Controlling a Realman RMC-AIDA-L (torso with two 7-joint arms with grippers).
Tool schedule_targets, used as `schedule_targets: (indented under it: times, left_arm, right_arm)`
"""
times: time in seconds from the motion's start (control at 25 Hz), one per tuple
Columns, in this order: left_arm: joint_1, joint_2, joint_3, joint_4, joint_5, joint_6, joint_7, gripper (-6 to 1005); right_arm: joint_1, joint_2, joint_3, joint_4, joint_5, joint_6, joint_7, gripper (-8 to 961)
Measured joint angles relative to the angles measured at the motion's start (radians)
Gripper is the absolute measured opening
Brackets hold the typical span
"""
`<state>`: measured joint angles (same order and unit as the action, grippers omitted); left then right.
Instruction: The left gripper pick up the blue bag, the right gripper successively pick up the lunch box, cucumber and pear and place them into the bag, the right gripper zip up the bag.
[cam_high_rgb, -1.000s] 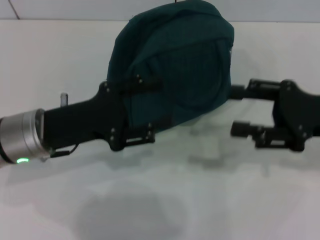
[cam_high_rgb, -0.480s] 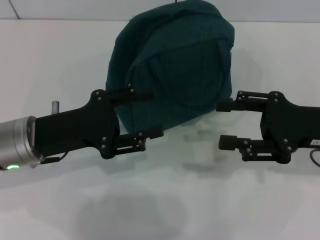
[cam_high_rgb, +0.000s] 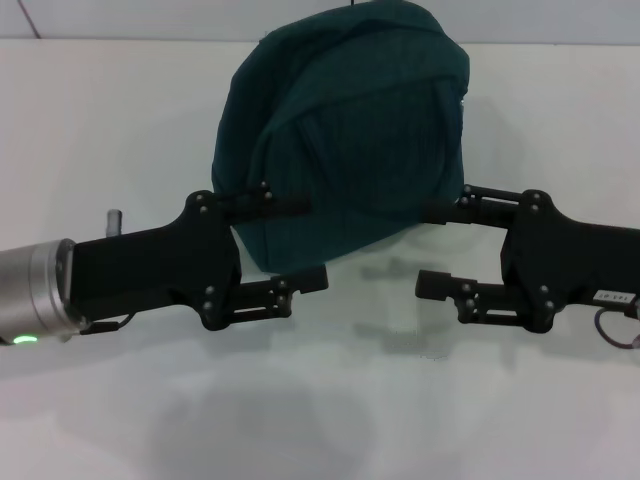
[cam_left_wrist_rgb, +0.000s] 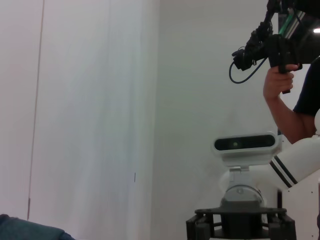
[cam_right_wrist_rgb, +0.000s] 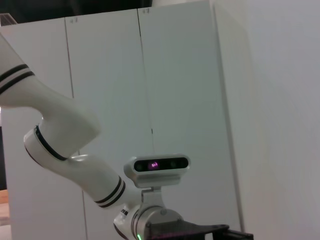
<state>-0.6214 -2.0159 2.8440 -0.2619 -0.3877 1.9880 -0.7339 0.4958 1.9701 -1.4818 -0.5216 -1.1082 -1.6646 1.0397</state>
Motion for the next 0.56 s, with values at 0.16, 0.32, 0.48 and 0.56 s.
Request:
schedule_targets:
  times: [0.16,0.32,0.48,0.56]
  left_arm:
    - [-0.002,-0.003,0.0,-0.003,0.003,-0.001,0.003,723]
    - [-0.004,-0.007,0.0,-0.004,0.002,-0.001,0.001,723]
    - [-0.01,-0.014,0.0,-0.004,0.001,-0.002,0.0,724]
    - [-0.01,-0.017,0.0,-0.004,0.002,-0.004,0.002,724]
  right_arm:
    - [-0.012,0.01,0.001,0.0,-0.001,0.006,-0.027,692]
    - [-0.015,0.011,0.011,0.001,0.001,0.006,-0.029,692]
    - [-0.015,0.005,0.024,0.004,-0.002,0.005,-0.03,692]
    - [-0.018,0.0,0.024,0.004,-0.002,-0.002,-0.03,692]
